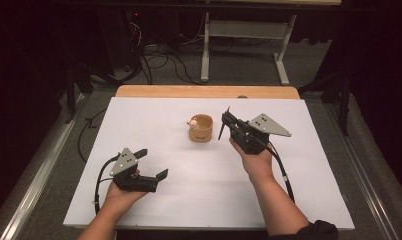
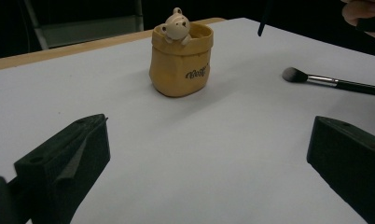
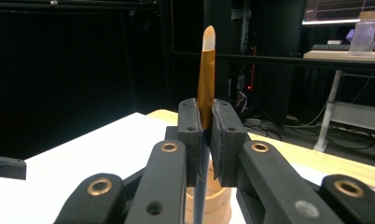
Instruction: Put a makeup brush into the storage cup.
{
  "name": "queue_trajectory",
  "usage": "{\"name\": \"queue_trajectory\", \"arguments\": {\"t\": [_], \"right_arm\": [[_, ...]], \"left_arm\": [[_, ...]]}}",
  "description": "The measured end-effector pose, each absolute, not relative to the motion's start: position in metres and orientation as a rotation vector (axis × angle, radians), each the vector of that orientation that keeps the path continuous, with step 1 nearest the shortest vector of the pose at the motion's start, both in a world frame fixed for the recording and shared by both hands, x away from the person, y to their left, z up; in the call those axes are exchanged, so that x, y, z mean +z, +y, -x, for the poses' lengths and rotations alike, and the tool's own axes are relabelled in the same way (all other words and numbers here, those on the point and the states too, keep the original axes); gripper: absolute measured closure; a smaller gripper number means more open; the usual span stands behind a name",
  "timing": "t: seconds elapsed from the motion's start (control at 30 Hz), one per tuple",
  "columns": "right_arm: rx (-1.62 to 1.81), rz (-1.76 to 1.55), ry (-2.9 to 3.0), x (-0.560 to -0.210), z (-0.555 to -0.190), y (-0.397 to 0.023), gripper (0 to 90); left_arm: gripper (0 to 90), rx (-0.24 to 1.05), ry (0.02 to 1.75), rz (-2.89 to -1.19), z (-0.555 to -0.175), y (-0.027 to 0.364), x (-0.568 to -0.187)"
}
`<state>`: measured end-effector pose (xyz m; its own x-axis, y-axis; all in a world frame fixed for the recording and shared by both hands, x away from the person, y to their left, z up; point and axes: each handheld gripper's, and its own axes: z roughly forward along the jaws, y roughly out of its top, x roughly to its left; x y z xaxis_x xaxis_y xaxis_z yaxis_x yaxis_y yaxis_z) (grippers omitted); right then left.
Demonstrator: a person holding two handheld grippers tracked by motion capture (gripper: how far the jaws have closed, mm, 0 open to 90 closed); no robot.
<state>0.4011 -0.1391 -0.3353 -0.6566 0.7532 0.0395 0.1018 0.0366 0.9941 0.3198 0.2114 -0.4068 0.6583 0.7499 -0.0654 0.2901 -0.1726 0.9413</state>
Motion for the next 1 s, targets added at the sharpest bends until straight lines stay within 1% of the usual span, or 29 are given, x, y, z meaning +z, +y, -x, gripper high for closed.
{"name": "queue_trajectory", "arguments": {"t": [0.6,1.0], "right_arm": [[1.651,-0.859,1.811,-0.330,-0.423,-0.118,85.7],[1.638,-0.887,1.797,-0.327,-0.442,-0.113,85.7]], "left_arm": [[0.0,0.520,0.834,-1.753,-0.318,0.212,-0.405],[0.0,0.518,0.829,-1.746,-0.318,0.213,-0.404]]}}
